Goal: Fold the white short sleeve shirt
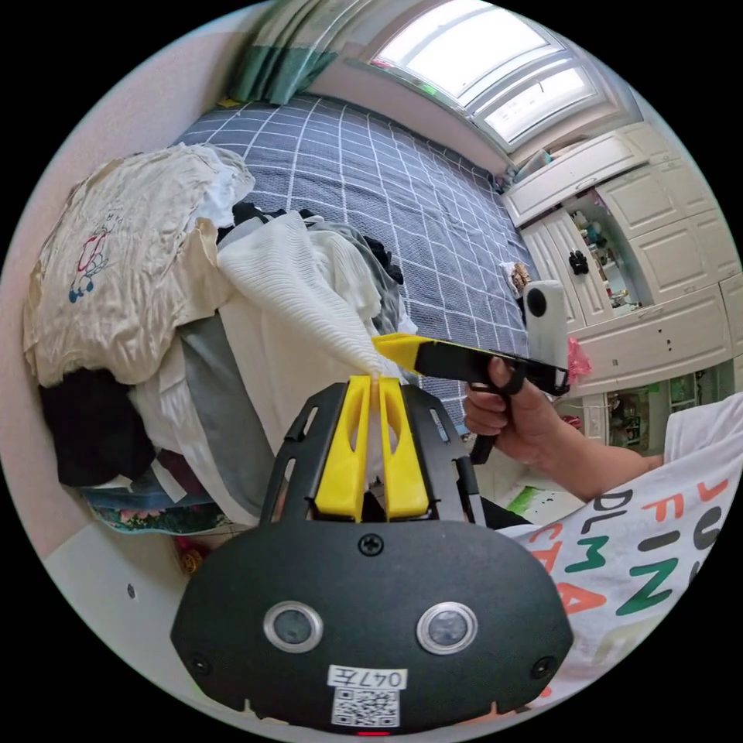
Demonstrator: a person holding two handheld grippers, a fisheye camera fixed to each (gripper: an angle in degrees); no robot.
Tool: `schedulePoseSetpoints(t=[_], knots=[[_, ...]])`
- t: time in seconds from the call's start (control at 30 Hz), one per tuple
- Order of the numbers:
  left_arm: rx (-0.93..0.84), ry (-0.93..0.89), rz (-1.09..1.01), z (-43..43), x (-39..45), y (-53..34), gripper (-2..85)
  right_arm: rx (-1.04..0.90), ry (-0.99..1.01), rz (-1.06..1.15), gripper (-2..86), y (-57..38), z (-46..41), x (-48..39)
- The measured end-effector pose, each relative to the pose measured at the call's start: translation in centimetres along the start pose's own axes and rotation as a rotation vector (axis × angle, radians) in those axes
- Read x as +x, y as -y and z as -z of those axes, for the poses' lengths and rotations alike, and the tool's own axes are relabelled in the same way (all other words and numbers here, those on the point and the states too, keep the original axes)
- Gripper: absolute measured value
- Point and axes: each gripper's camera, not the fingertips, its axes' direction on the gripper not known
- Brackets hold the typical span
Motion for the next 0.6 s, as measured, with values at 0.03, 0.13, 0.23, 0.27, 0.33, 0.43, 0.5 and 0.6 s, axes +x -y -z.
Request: schedulePoseSetpoints(t=[0.03,0.13,0.23,0.27,0.33,0.43,0.5,0.6], knots=[[0.007,-0.017,0.003,-0.4,0.7,-0.3,-0.2,0.005,0.036,-0.047,7.3,-0.4,0.2,0.8],[-0.003,-0.046,0.002,-1.5,2.6,-0.7,-0.1,0.029,0.104,-0.120,4.7,-1.1,0.8,1.8],[-0.008,-0.060,-0.024,-2.5,5.2,-1.1,0.0,0.019,0.087,-0.121,1.2,-1.5,1.7,1.3],[-0.027,-0.071,-0.034,-3.0,6.2,-1.2,0.2,0.019,0.077,-0.112,0.8,-1.6,2.0,0.9],[-0.069,-0.078,-0.041,-3.8,7.7,-1.4,0.7,0.015,-0.012,-0.032,0.1,-2.2,3.7,-1.4],[-0.076,-0.040,0.005,-3.1,8.6,-1.7,2.5,-0.019,-0.242,0.201,-0.1,-3.7,6.1,-6.0],[-0.038,-0.023,0.035,-1.4,8.5,-1.0,3.8,-0.045,-0.393,0.357,-0.1,-5.1,7.1,-8.8],[-0.078,0.123,-0.064,0.0,9.9,3.6,5.7,-0.093,-0.532,0.537,-0.2,-7.0,7.5,-12.1]])
